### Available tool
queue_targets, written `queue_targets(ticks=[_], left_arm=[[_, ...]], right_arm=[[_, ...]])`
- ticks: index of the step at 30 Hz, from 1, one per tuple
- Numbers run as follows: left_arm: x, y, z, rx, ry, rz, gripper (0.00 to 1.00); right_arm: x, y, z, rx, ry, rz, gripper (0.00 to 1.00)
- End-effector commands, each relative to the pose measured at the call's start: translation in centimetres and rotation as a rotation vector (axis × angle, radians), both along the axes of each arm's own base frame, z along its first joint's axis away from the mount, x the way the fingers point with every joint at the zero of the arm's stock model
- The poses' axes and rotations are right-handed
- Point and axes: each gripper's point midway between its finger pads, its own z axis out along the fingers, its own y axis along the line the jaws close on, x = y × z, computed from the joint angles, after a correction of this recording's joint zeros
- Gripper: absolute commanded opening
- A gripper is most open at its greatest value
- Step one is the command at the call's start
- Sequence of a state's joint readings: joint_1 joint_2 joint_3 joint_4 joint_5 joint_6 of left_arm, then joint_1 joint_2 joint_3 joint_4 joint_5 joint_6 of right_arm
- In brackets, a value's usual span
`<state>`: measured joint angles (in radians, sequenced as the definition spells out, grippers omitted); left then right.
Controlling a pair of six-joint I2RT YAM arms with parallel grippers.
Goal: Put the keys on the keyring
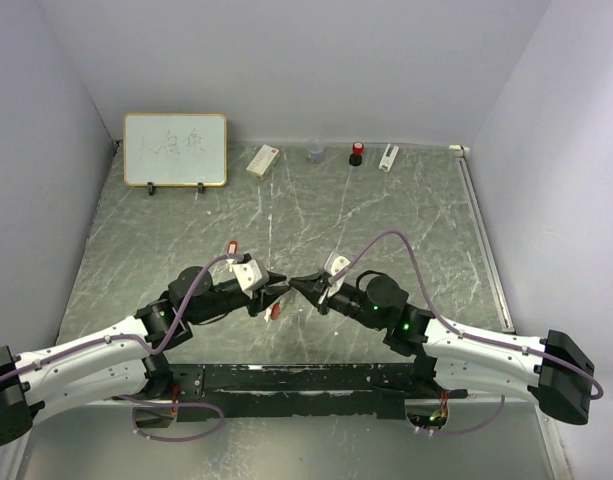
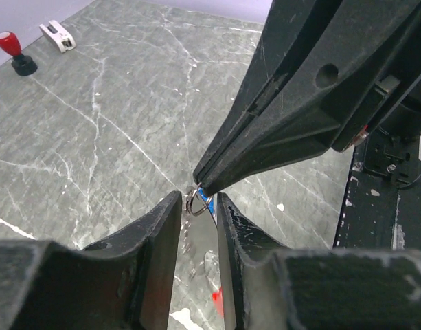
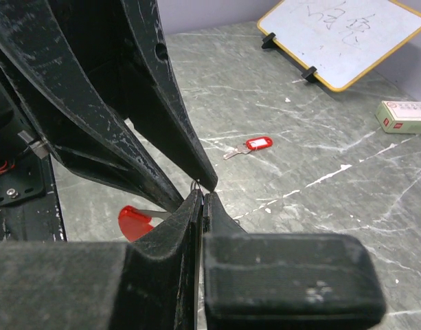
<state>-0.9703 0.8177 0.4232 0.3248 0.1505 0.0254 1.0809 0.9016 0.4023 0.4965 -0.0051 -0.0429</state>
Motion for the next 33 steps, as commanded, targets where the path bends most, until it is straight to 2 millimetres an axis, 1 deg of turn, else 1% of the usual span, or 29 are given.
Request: queue_targets(ticks=[1, 5, 10, 13, 16, 21, 24, 25, 28, 29, 31, 33], left_arm=[[-0.4, -0.8, 1.5, -0.028, -0.045, -0.059, 0.37], [-0.6, -1.0, 1.5, -0.025, -0.045, -0.074, 0.31], [-0.6, -1.1, 1.7, -0.026, -0.050, -0.079, 0.19], [-0.7, -1.2, 1.8, -0.027, -0.055, -0.086, 0.14], [-0.8, -1.3, 1.9, -0.028, -0.058, -0.096, 0.08], [-0.7, -1.3, 1.8, -0.033, -0.054, -0.093, 0.07], [0.0, -0.9, 2.1, -0.056, -0.037, -0.037, 0.07], [0.3, -0.6, 2.1, -0.064, -0.027, -0.008, 0.07], [1.1, 0.1, 2.4, -0.089, -0.016, 0.057, 0.07], [1.4, 0.4, 2.5, -0.096, -0.016, 0.081, 0.07], [1.6, 0.7, 2.8, -0.104, -0.018, 0.103, 0.07], [1.6, 0.8, 2.8, -0.106, -0.025, 0.107, 0.07]], right_arm=[[-0.1, 0.0, 3.0, 0.065, -0.046, 0.010, 0.00], [-0.1, -0.1, 3.1, 0.068, -0.048, 0.012, 0.00], [-0.2, -0.2, 3.1, 0.069, -0.047, 0.015, 0.00], [-0.2, -0.2, 3.0, 0.068, -0.046, 0.015, 0.00], [-0.2, -0.2, 2.8, 0.066, -0.039, 0.013, 0.00], [0.1, -0.3, 2.9, 0.071, -0.035, -0.003, 0.00], [0.5, -0.5, 2.8, 0.071, -0.013, -0.033, 0.00], [0.7, -0.7, 3.0, 0.078, -0.004, -0.051, 0.09], [1.2, -1.4, 3.5, 0.093, 0.021, -0.098, 0.39], [1.3, -1.8, 3.8, 0.108, 0.027, -0.115, 0.46], [1.6, -3.0, 4.8, 0.160, 0.035, -0.170, 0.56], [2.0, -4.5, 5.7, 0.208, 0.039, -0.232, 0.58]])
